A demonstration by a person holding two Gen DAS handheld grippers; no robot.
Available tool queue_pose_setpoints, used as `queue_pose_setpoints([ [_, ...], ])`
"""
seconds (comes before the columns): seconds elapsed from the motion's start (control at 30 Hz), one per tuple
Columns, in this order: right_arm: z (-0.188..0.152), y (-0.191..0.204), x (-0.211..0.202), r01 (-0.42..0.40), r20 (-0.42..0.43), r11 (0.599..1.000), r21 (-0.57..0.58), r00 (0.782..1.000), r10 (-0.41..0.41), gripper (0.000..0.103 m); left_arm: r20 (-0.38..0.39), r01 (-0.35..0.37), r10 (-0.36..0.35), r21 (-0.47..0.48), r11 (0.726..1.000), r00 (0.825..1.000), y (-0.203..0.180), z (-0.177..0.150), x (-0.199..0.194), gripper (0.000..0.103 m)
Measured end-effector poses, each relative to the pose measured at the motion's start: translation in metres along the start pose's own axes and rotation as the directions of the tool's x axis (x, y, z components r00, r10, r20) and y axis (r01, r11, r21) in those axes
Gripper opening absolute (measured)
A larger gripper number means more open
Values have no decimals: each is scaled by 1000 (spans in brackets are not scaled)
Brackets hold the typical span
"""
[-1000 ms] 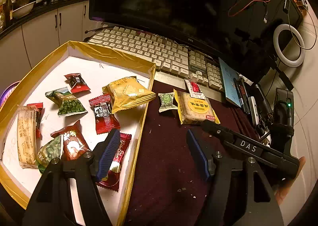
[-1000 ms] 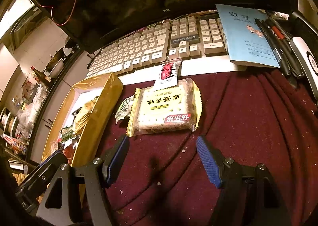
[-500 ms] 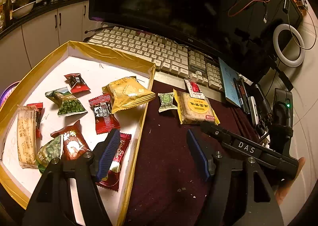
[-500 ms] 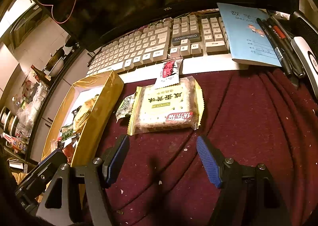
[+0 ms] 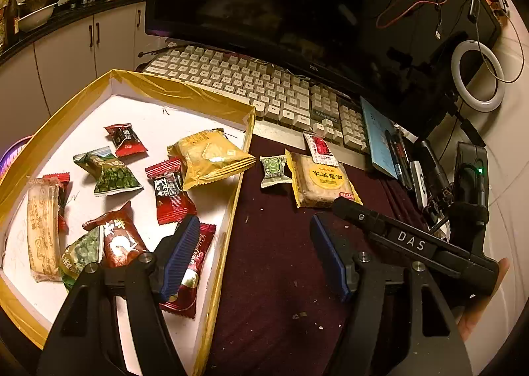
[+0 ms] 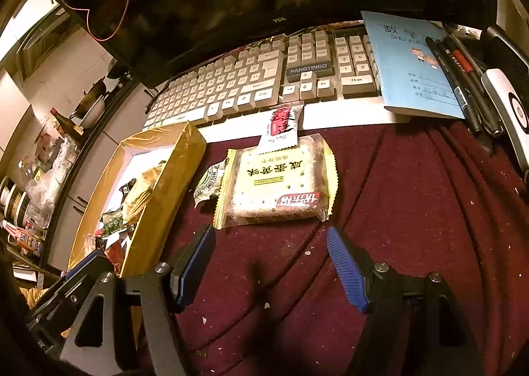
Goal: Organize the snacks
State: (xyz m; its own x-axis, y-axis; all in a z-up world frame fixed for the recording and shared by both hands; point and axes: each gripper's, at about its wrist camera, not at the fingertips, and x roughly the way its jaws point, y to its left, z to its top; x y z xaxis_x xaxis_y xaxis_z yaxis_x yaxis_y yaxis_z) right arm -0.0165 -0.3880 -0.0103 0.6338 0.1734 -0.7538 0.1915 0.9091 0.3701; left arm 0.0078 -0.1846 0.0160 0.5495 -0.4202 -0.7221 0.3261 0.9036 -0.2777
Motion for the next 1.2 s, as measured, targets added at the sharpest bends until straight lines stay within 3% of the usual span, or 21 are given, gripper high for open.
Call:
queue_pose_setpoints([
  [0.47, 7, -1, 1, 15, -2, 1000, -5, 1000, -15, 72, -22, 42, -43, -51, 998, 999, 15, 3, 3, 68],
  [0.73, 24, -19, 4, 17, -6, 997, 73, 1000, -16, 72, -20, 51, -52, -66, 997, 998, 20, 5, 3, 68],
  [0.97, 59, -12, 22, 53, -39, 998, 32, 998, -52, 72, -16, 52, -53, -69, 996, 998, 19, 5, 1, 68],
  [1.07, 79, -2, 31, 79, -38, 996, -37, 996, -80, 72, -16, 49, -50, -61, 997, 999, 18, 5, 0, 68],
  [1.2, 94, 4, 59, 115, -88, 990, -80, 989, -122, 70, -5, 53, -53, -63, 997, 999, 19, 4, -5, 68],
])
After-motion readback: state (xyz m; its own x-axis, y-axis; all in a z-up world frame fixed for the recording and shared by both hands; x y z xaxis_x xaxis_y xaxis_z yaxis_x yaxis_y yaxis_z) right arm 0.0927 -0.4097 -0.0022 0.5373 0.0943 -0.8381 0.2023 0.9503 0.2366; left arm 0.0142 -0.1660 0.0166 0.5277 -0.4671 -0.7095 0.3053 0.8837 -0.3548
